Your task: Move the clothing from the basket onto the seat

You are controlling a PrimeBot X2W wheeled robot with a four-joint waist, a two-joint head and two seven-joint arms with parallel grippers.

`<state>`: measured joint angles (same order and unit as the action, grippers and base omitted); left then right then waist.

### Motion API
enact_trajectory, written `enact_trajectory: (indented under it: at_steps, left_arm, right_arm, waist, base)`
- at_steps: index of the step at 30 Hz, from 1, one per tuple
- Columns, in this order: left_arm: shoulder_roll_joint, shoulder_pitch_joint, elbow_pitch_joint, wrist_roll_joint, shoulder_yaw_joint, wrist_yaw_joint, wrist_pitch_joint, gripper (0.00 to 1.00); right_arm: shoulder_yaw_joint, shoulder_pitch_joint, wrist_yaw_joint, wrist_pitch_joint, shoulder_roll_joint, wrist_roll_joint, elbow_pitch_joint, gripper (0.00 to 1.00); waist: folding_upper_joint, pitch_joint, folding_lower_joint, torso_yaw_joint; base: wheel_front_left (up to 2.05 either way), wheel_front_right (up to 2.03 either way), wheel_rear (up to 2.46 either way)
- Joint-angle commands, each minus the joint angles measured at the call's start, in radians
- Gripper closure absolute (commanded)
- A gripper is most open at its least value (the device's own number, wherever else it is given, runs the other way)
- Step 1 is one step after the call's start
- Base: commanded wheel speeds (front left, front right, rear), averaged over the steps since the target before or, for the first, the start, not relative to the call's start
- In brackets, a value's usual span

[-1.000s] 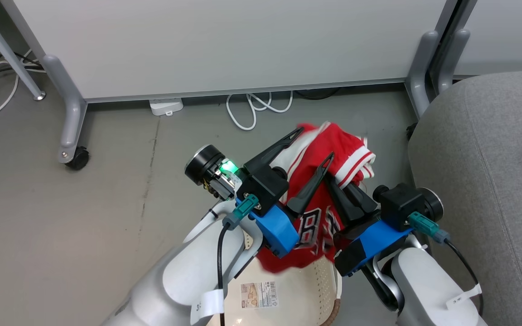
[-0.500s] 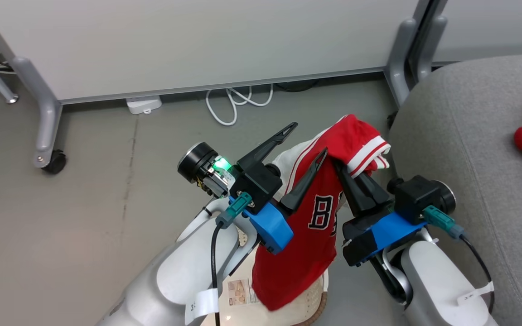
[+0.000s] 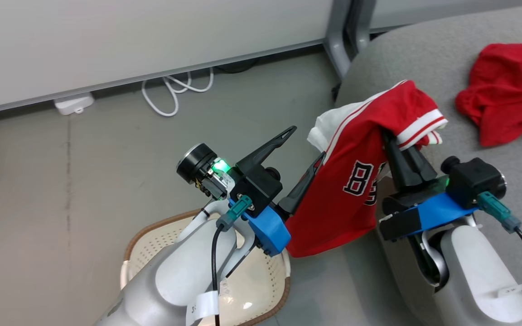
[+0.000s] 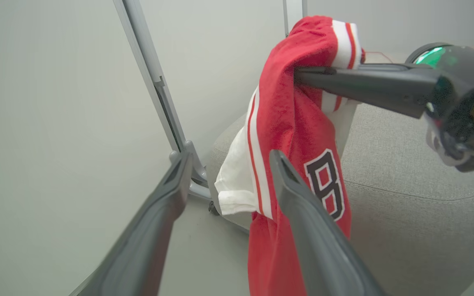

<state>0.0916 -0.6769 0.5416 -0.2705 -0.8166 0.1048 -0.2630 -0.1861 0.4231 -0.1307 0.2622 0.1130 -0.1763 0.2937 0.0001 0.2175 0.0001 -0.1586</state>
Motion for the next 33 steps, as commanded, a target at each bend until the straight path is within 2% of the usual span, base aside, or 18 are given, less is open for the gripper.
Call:
enact_trajectory:
  at_steps: [1,13,24,29,33]
  left_arm:
    - [0.005,-0.001,0.003,0.006,0.003,0.002,-0.003,0.0]
    - [-0.005,0.021,0.009,0.011,-0.03,0.012,-0.003,0.0]
    - [-0.009,0.027,0.001,0.016,-0.034,0.017,-0.003,0.0]
    - [-0.007,0.011,-0.013,0.019,-0.024,0.014,-0.003,0.0]
    - [0.0,-0.013,-0.027,0.031,-0.021,0.014,-0.003,0.0]
  right_arm:
    - [0.006,-0.014,0.0,0.004,0.004,0.006,-0.01,1.0]
    - [0.127,-0.1,0.0,0.004,0.028,0.023,-0.08,1.0]
    - [0.14,-0.108,0.0,0.004,0.012,0.028,-0.099,1.0]
    - [0.137,-0.043,0.0,0.004,0.004,0.026,-0.114,1.0]
    - [0.15,0.066,0.0,0.004,0.014,0.025,-0.137,1.0]
  waist:
    - [-0.0001,0.017,-0.0001,-0.034]
    - [-0.0001,0.037,-0.0001,-0.154]
    - [-0.0001,0.035,-0.0001,-0.165]
    - [-0.0001,0.058,-0.0001,-0.157]
    - [-0.0001,0.106,-0.0001,-0.147]
  base:
    - [0.0,0.0,0.0]
    - [0.0,0.0,0.0]
    - [0.0,0.0,0.0]
    - [0.0,0.0,0.0]
    - [0.0,0.0,0.0]
